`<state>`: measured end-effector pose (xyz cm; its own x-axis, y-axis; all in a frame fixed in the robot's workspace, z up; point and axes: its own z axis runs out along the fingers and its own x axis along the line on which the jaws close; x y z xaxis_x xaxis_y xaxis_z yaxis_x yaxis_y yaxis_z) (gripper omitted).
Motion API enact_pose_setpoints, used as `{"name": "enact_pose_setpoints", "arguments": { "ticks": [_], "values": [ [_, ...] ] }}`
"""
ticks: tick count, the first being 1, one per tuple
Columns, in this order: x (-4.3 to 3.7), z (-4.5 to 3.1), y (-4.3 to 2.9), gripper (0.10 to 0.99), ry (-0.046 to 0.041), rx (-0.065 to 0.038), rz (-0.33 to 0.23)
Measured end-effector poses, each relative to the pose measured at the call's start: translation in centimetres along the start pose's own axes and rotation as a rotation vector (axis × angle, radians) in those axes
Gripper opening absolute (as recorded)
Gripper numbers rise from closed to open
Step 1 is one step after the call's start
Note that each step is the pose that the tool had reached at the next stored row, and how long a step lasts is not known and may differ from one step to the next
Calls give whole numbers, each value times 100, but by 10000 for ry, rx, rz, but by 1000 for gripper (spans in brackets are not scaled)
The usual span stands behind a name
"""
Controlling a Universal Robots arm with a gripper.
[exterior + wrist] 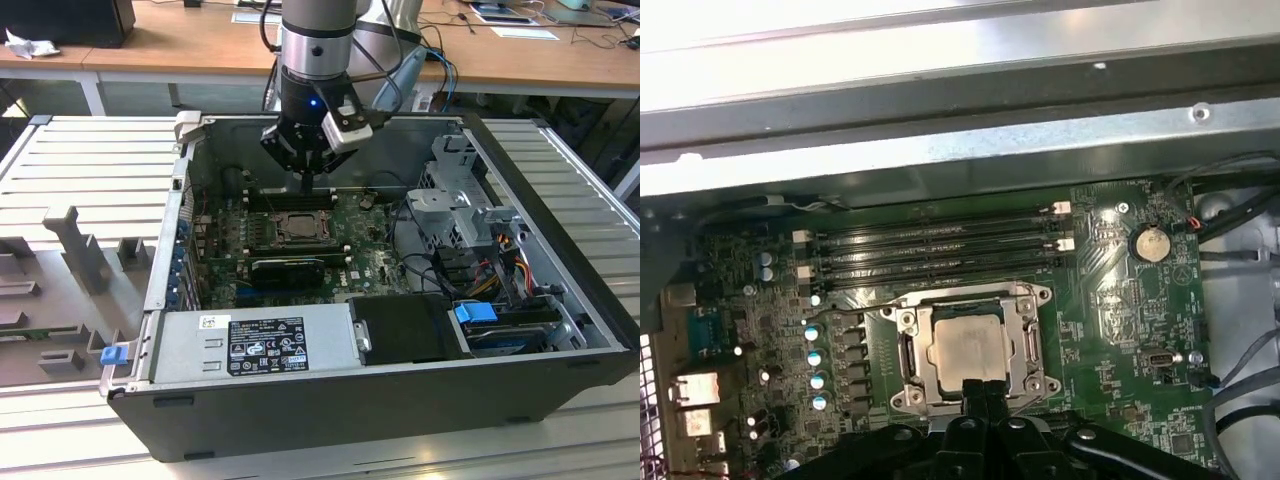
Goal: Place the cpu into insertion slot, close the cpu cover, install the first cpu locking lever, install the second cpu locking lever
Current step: 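Install the first cpu locking lever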
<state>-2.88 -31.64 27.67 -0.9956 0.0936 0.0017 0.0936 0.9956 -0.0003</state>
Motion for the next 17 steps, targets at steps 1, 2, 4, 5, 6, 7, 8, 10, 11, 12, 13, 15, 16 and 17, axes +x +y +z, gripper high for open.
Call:
{"name": "enact_pose_setpoints", "arguments": {
  "ticks": [1, 2, 4, 5, 6, 7, 8, 10, 11, 12, 13, 15, 16, 17],
  "values": [
    [0, 0, 0, 106, -2, 0, -141],
    [0, 0, 0, 106, -4, 0, -233],
    [0, 0, 0, 106, -8, 0, -433],
    [0, 0, 0, 106, -9, 0, -555],
    [0, 0, 0, 106, -10, 0, -644],
    [0, 0, 0, 106, -13, 1, -793],
    [0, 0, 0, 106, -22, 0, -1336],
    [0, 0, 0, 106, -28, 1, -1820],
    [0, 0, 0, 106, -30, 1, -1959],
    [0, 0, 0, 106, -33, 0, -2076],
    [0, 0, 0, 106, -34, 1, -2165],
    [0, 0, 0, 106, -37, 1, -2363],
    [0, 0, 0, 106, -41, 1, -2544],
    [0, 0, 0, 106, -47, 1, -2851]
  ]
}}
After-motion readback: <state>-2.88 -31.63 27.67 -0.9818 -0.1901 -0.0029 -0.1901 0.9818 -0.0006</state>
